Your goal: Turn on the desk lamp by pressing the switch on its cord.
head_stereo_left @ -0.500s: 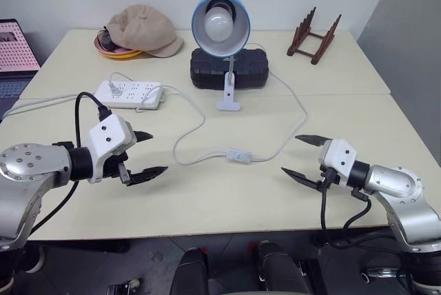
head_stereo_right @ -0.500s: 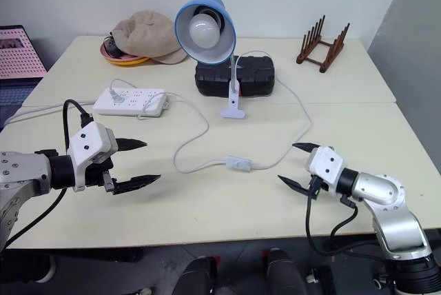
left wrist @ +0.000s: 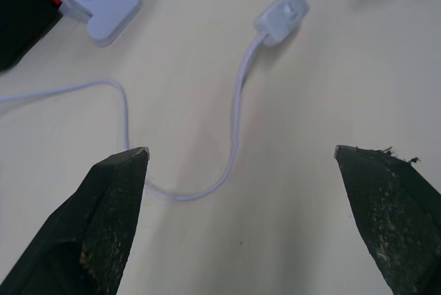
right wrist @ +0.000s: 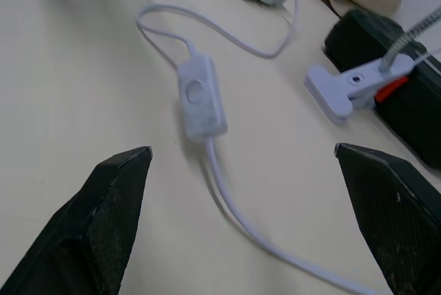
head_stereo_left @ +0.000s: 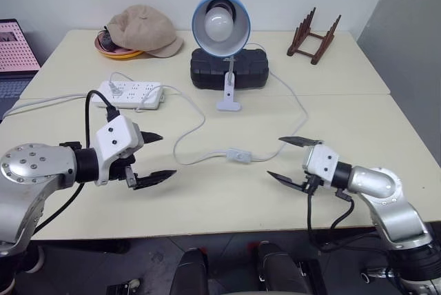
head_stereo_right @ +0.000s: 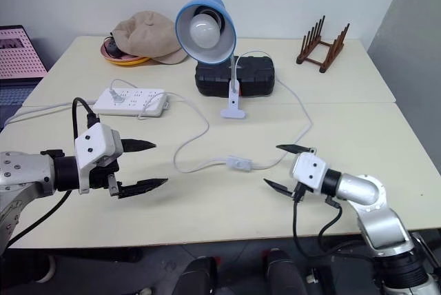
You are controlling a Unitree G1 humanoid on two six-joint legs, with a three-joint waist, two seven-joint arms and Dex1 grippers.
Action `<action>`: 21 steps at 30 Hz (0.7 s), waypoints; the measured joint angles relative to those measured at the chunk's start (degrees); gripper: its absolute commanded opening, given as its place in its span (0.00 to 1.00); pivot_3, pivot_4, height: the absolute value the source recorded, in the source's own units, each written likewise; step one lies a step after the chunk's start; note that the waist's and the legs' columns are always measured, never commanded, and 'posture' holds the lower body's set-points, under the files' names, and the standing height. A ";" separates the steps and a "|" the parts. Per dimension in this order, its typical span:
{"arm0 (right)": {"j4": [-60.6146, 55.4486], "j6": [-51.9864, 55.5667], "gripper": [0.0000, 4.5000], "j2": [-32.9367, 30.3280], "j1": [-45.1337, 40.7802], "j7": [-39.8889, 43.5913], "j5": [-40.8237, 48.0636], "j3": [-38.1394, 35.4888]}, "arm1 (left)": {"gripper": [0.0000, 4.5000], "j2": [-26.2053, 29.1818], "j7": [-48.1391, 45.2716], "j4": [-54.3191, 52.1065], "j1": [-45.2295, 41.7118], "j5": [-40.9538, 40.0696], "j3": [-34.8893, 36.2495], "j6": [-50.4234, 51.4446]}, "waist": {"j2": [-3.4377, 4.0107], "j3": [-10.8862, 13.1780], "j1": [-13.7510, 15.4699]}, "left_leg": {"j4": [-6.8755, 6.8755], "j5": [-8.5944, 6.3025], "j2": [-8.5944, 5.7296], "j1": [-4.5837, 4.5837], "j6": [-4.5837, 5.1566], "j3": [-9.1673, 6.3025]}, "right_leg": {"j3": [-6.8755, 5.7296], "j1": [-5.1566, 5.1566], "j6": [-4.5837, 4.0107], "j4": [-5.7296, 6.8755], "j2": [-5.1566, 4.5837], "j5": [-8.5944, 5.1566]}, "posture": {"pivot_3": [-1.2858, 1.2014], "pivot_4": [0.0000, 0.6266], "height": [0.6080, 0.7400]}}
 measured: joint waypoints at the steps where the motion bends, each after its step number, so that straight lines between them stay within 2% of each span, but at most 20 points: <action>1: 0.90 -1.31 0.99 0.26 -0.25 -0.24 -0.57 0.81 | 1.00 0.00 -0.01 -1.01 0.00 -0.04 0.00 -0.22 | 0.00 0.00 0.00 | 0.02 0.00 0.00 0.01 0.00 0.00 | 0.00 0.01 0.00 0.00 0.00 0.00 | 0.52 0.24 1.00; 10: 19.85 -22.17 0.99 5.68 -8.71 -5.61 -12.50 9.88 | 1.00 -0.86 0.49 -2.92 0.53 2.92 -1.75 -5.21 | -0.04 -0.03 -0.08 | 0.04 0.00 0.01 0.05 0.00 -0.03 | 0.00 0.05 -0.01 0.03 0.04 0.04 | 0.52 0.24 1.00; 16: 29.63 -29.88 0.99 8.74 -13.40 -12.17 -19.52 12.45 | 1.00 -2.10 0.67 -3.02 6.21 4.53 -1.23 -8.86 | -0.03 -0.02 -0.08 | 0.00 0.00 0.02 0.04 0.00 -0.03 | 0.00 0.02 -0.02 0.03 0.04 0.04 | 0.52 0.24 1.00; 21: 33.94 -34.28 0.99 8.85 -15.74 -16.69 -23.69 13.52 | 1.00 -2.44 0.99 -3.01 6.74 4.54 -0.24 -9.04 | -0.05 -0.04 0.01 | 0.05 0.01 0.01 0.10 0.00 -0.08 | -0.01 0.12 -0.03 0.04 0.06 0.04 | 0.52 0.24 1.00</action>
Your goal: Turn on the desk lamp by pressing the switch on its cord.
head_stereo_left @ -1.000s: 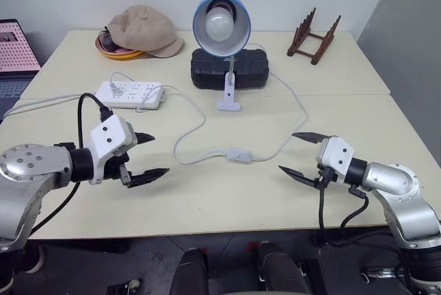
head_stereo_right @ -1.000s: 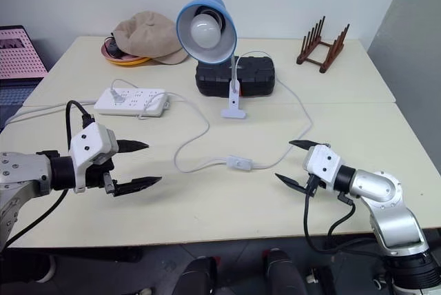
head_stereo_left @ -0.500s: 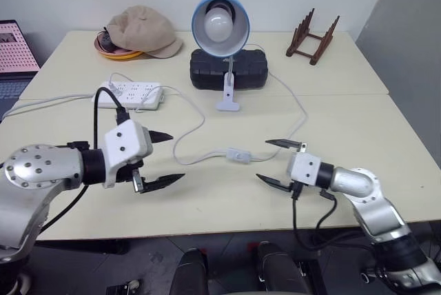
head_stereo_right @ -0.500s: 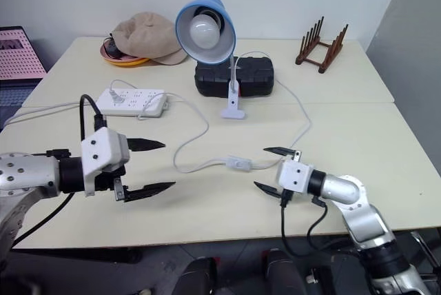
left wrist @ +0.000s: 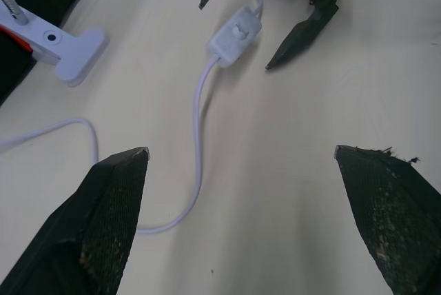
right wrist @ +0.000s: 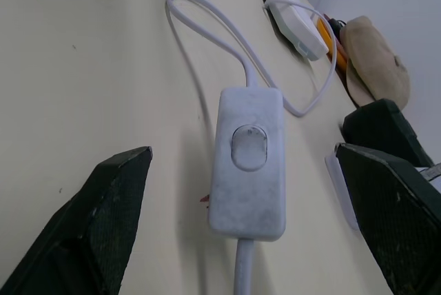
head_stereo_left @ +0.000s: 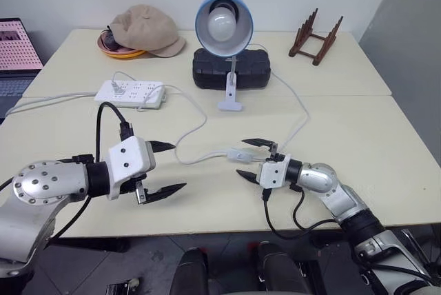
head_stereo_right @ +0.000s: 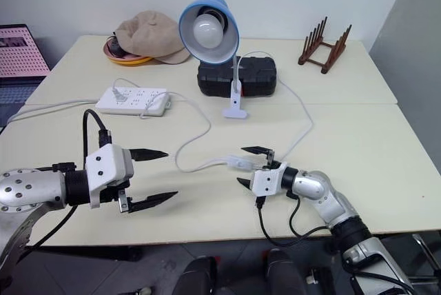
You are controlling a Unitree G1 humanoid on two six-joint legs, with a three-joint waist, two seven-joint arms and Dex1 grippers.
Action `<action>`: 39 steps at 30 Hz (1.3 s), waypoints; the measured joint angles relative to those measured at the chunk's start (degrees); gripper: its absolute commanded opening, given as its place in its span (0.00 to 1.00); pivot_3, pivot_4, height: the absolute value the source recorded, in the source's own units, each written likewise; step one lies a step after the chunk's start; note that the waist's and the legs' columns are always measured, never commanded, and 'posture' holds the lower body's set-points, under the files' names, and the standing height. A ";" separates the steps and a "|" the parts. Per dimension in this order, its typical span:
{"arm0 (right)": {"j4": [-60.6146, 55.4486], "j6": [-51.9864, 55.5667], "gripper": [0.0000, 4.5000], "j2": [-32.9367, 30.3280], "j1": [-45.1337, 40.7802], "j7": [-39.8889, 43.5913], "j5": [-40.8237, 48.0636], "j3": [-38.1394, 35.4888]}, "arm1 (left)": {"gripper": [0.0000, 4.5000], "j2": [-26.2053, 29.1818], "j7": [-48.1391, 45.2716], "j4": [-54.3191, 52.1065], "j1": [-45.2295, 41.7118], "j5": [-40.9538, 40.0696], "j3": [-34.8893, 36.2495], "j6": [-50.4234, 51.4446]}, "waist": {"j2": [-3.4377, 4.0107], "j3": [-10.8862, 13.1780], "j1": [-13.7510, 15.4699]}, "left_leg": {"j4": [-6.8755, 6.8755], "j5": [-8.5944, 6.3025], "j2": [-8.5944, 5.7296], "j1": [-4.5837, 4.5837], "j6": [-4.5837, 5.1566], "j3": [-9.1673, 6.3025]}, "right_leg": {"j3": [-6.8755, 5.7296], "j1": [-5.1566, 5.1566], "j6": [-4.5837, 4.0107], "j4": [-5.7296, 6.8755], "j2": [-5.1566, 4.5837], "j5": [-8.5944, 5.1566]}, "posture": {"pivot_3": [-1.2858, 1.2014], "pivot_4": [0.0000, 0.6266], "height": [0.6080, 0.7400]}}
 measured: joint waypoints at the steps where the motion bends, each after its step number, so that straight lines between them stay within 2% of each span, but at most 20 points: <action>1: 0.51 -0.97 0.99 -0.13 -0.20 -0.77 -0.77 0.20 | 1.00 0.00 0.00 0.02 0.01 0.02 0.12 -0.01 | 0.00 0.00 -0.02 | 0.01 0.00 0.00 0.05 0.00 0.00 | 0.00 0.07 0.00 0.00 0.00 0.00 | 0.52 0.24 1.00; 14: 2.75 -5.29 0.99 -3.72 -0.89 -2.06 -0.99 0.54 | 1.00 -0.16 0.06 0.14 -0.19 0.04 0.18 -0.10 | -0.01 -0.01 0.11 | 0.00 0.00 -0.01 0.36 0.00 -0.04 | 0.00 0.43 0.00 -0.04 -0.02 -0.01 | 0.52 0.24 1.00; 17: 3.23 -5.93 0.89 -5.09 -0.90 -1.95 -0.79 0.50 | 1.00 -0.21 0.21 0.18 -0.53 0.09 0.18 -0.10 | -0.01 -0.01 0.11 | 0.01 0.00 -0.02 0.46 0.00 -0.03 | 0.01 0.54 0.00 -0.04 -0.03 -0.01 | 0.52 0.24 1.00; 21: 4.32 -6.34 0.66 -5.97 -0.89 -1.72 -0.88 0.51 | 1.00 -0.35 0.57 0.52 -0.99 0.23 0.18 -0.12 | -0.01 -0.01 0.10 | 0.00 0.00 -0.02 0.55 0.00 -0.03 | 0.02 0.59 -0.01 -0.04 -0.03 -0.01 | 0.52 0.24 1.00; 26: 5.50 -6.34 0.42 -6.44 -0.90 -1.69 -0.95 0.51 | 1.00 -0.63 1.15 1.22 -1.61 0.25 0.15 -0.12 | -0.01 -0.01 0.06 | -0.01 0.00 -0.02 0.55 0.00 -0.02 | 0.02 0.59 -0.01 -0.04 -0.03 -0.02 | 0.52 0.24 1.00; 28: 6.30 -6.35 0.28 -6.40 -1.03 -1.74 -1.02 0.53 | 1.00 -0.75 1.17 1.38 -1.85 0.28 0.07 -0.14 | -0.01 -0.01 0.05 | -0.02 0.00 -0.02 0.55 0.00 -0.02 | 0.01 0.59 -0.01 -0.05 -0.03 -0.02 | 0.52 0.24 1.00; 34: 7.05 -6.88 0.00 -6.21 -2.14 -2.05 -1.45 0.73 | 1.00 -0.92 1.21 1.38 -2.51 0.30 -0.11 -0.15 | -0.01 0.00 -0.04 | -0.03 0.00 -0.02 0.55 0.00 -0.02 | 0.01 0.59 -0.02 -0.04 -0.03 -0.02 | 0.52 0.24 1.00; 38: 7.56 -7.33 0.00 -6.16 -2.37 -2.07 -1.45 0.87 | 1.00 -1.05 1.26 1.38 -2.51 0.40 -0.26 -0.15 | -0.01 0.00 -0.05 | -0.03 0.00 -0.02 0.55 0.00 -0.02 | 0.02 0.59 -0.02 -0.04 -0.03 -0.02 | 0.52 0.24 1.00; 39: 7.56 -7.38 0.05 -6.16 -2.39 -1.97 -1.42 0.92 | 1.00 -1.06 1.30 1.39 -2.51 0.49 -0.26 -0.15 | -0.01 0.00 -0.05 | -0.03 0.00 -0.02 0.55 0.00 -0.02 | 0.02 0.59 -0.02 -0.04 -0.03 -0.02 | 0.52 0.24 1.00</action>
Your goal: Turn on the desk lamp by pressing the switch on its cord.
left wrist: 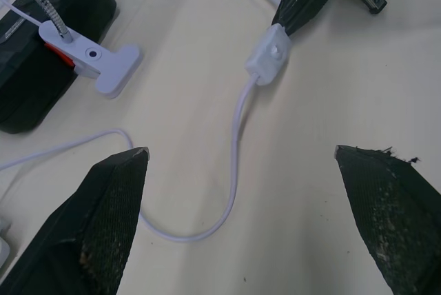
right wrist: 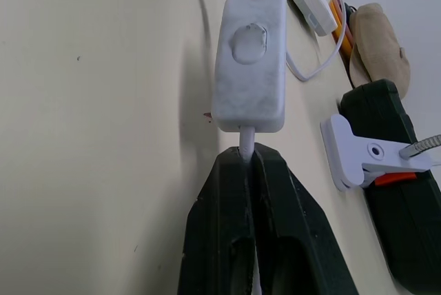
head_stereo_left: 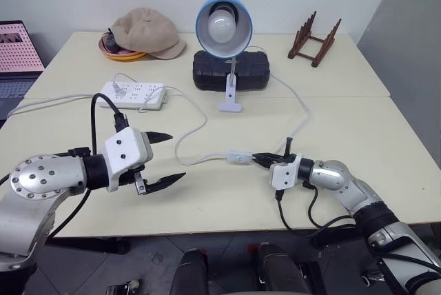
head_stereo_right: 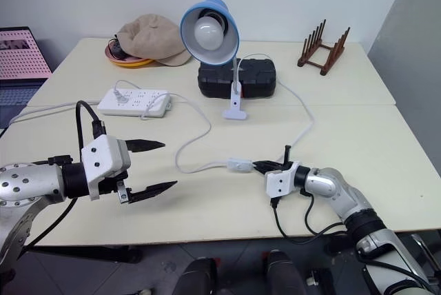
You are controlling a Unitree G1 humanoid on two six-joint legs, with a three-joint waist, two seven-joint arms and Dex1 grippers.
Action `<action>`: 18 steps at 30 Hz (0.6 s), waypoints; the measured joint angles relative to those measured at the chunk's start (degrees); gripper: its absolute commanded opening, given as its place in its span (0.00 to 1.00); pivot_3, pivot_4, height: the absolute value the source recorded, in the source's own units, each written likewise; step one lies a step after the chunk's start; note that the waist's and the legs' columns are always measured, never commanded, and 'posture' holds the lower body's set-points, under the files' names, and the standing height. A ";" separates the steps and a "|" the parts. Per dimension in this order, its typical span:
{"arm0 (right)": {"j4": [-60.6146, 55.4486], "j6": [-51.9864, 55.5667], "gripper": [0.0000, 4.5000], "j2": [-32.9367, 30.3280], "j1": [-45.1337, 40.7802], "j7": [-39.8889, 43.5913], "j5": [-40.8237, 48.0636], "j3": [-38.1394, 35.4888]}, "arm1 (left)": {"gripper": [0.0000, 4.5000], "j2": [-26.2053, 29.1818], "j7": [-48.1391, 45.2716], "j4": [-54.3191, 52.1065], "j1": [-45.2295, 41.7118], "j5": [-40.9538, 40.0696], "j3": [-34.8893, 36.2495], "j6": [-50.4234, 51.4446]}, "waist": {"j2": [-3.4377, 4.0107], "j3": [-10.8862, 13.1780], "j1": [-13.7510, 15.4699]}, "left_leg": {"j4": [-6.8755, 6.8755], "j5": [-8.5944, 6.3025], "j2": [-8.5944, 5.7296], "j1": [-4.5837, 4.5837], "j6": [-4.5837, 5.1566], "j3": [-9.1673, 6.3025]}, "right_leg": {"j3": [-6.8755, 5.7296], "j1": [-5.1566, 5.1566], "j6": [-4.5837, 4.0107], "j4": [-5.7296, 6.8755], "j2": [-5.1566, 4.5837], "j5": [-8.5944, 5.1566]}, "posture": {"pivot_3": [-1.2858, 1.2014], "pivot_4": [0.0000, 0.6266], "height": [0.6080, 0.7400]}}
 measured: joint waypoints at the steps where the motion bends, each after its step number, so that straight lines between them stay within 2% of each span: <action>1: 0.00 0.00 0.10 0.01 0.00 0.35 0.07 0.02 | 1.00 0.00 0.05 0.00 0.00 0.14 0.00 0.00 | 0.00 0.00 0.00 | 0.00 0.00 0.00 0.00 0.00 0.00 | 0.00 0.00 0.00 0.00 0.00 0.00 | 0.52 0.24 1.00; 2: 0.00 0.04 0.13 0.03 0.00 0.82 0.26 0.03 | 1.00 0.00 0.07 0.00 0.01 0.22 0.00 0.00 | 0.00 0.00 0.00 | 0.00 0.00 0.00 0.00 0.00 0.00 | 0.00 0.00 0.00 0.00 0.00 0.00 | 0.52 0.24 1.00; 8: -0.11 0.33 0.45 0.01 0.01 3.57 2.26 0.03 | 1.00 -0.16 0.16 0.00 0.01 0.76 -0.03 -0.07 | 0.00 0.00 0.00 | -0.01 0.00 0.00 0.00 0.00 0.00 | 0.00 0.00 0.00 0.00 0.00 0.00 | 0.52 0.24 1.00; 18: -1.48 0.06 0.45 0.05 0.35 4.86 2.54 0.33 | 1.00 -0.44 0.55 0.01 0.00 1.03 -0.12 -0.86 | 0.00 0.00 0.00 | -0.01 0.00 0.00 0.00 0.00 0.00 | 0.00 0.00 0.00 0.00 0.00 0.00 | 0.52 0.24 1.00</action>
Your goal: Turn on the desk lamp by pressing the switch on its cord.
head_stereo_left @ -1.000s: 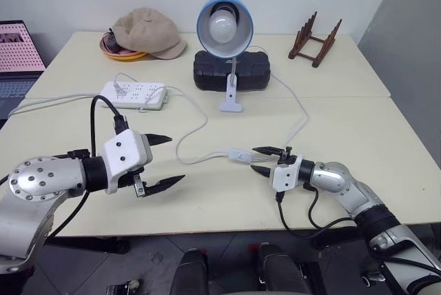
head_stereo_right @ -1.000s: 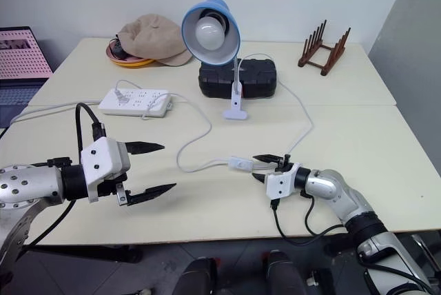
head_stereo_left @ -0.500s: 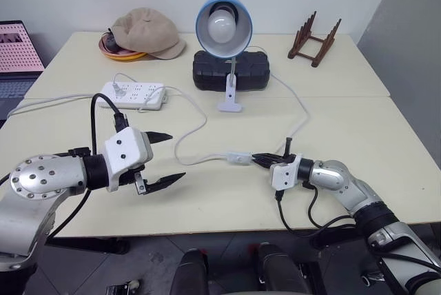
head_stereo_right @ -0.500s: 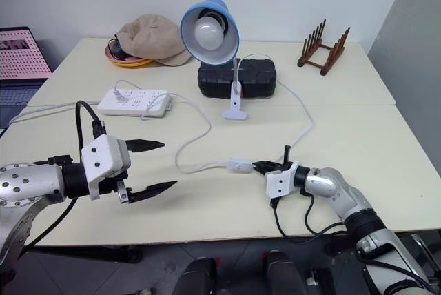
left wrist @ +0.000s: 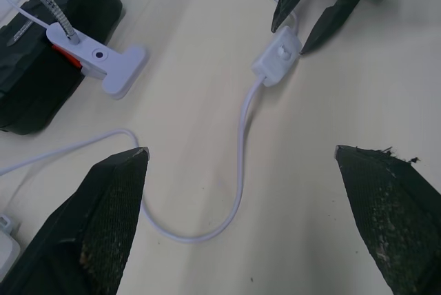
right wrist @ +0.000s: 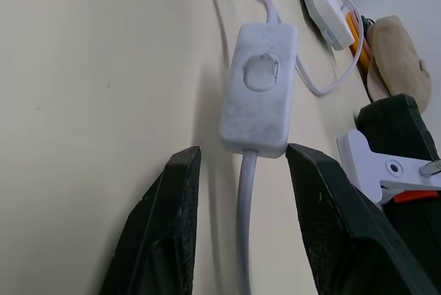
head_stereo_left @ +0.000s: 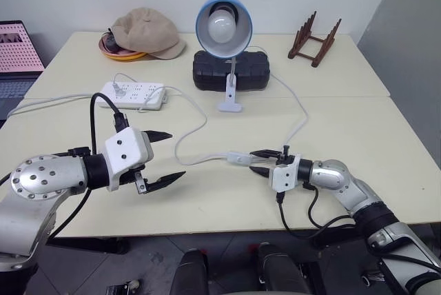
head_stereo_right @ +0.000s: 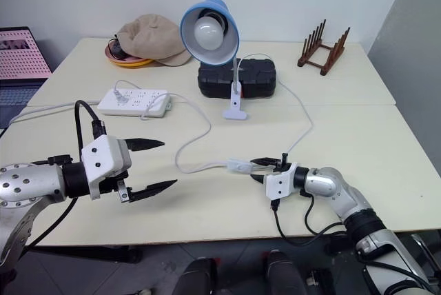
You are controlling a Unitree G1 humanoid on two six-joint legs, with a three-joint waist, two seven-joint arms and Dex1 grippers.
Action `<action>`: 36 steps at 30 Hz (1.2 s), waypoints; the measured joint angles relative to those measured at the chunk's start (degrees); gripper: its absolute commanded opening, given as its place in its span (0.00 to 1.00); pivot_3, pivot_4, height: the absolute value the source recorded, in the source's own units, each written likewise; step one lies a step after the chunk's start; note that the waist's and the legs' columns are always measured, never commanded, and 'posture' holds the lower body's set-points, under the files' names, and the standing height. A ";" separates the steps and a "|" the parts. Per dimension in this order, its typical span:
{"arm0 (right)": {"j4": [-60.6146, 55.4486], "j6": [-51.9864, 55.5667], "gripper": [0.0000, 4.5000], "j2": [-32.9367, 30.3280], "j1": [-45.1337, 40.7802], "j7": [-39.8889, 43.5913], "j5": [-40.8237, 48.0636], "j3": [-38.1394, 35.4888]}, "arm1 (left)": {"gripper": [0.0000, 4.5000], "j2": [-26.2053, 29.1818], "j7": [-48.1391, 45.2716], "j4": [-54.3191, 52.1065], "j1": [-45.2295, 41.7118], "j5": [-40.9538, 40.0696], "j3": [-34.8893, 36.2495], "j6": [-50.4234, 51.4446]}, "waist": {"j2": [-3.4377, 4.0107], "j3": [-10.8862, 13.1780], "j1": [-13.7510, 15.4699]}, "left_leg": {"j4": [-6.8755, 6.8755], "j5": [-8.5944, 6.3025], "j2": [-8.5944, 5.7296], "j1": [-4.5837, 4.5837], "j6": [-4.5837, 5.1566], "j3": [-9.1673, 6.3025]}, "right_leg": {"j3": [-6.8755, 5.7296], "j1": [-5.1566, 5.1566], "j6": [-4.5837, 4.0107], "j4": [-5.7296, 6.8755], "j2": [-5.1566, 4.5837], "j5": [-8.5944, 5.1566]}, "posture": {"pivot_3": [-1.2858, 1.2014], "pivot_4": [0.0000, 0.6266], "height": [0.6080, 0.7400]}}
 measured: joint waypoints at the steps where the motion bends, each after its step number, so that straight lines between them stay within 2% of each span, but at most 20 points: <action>1: -0.23 -0.03 0.45 0.07 0.11 0.02 0.00 0.14 | 1.00 -0.11 0.24 0.00 0.01 0.00 0.00 -0.03 | 0.00 0.00 0.00 | 0.00 0.00 0.00 0.00 0.00 -0.01 | 0.00 0.00 0.00 0.00 0.00 0.00 | 0.52 0.24 1.00; 17: -1.00 -0.02 0.45 1.31 0.17 0.03 0.05 0.32 | 1.00 -0.37 0.61 -0.01 -0.12 -0.01 -0.02 -0.03 | 0.00 0.00 -0.01 | -0.01 0.00 0.01 0.01 0.00 -0.01 | 0.00 0.00 -0.01 0.00 0.01 0.00 | 0.52 0.24 1.00; 20: -1.00 0.01 0.35 1.39 0.18 0.03 0.12 0.31 | 1.00 -0.37 0.62 -0.01 -0.48 -0.01 -0.03 -0.03 | 0.00 0.00 -0.01 | -0.02 0.00 0.01 0.01 0.00 -0.01 | -0.01 0.00 -0.01 0.00 0.01 0.00 | 0.52 0.24 1.00; 22: -1.00 0.04 0.24 1.46 0.18 0.03 0.22 0.31 | 1.00 -0.37 0.67 -0.01 -0.92 -0.01 -0.04 -0.03 | 0.00 0.00 -0.01 | -0.02 0.00 0.01 0.01 0.00 0.00 | 0.00 0.00 -0.01 0.00 0.01 0.00 | 0.52 0.24 1.00; 30: -1.24 1.02 0.23 1.47 0.20 1.49 2.05 0.30 | 1.00 -0.71 0.86 -0.01 -0.87 -0.24 -0.03 0.43 | 0.00 0.00 -0.01 | -0.03 0.00 0.01 0.01 0.00 0.00 | 0.00 0.00 -0.01 -0.01 0.01 -0.01 | 0.52 0.24 1.00; 33: -4.90 7.20 0.23 1.02 0.26 7.84 7.69 0.27 | 1.00 -3.96 4.20 -0.11 -1.06 -9.33 2.35 10.09 | 0.01 0.01 0.01 | -0.02 0.00 0.02 -0.01 0.00 -0.02 | -0.01 0.00 -0.01 0.00 0.01 0.00 | 0.52 0.24 1.00; 36: -11.78 19.30 0.23 -1.38 -0.53 17.13 15.63 0.02 | 1.00 -5.92 9.68 -0.04 -0.74 -27.56 8.15 25.85 | 0.01 0.02 0.01 | -0.02 0.00 0.04 -0.01 0.00 -0.09 | -0.08 0.01 0.01 0.01 0.02 -0.01 | 0.52 0.24 1.00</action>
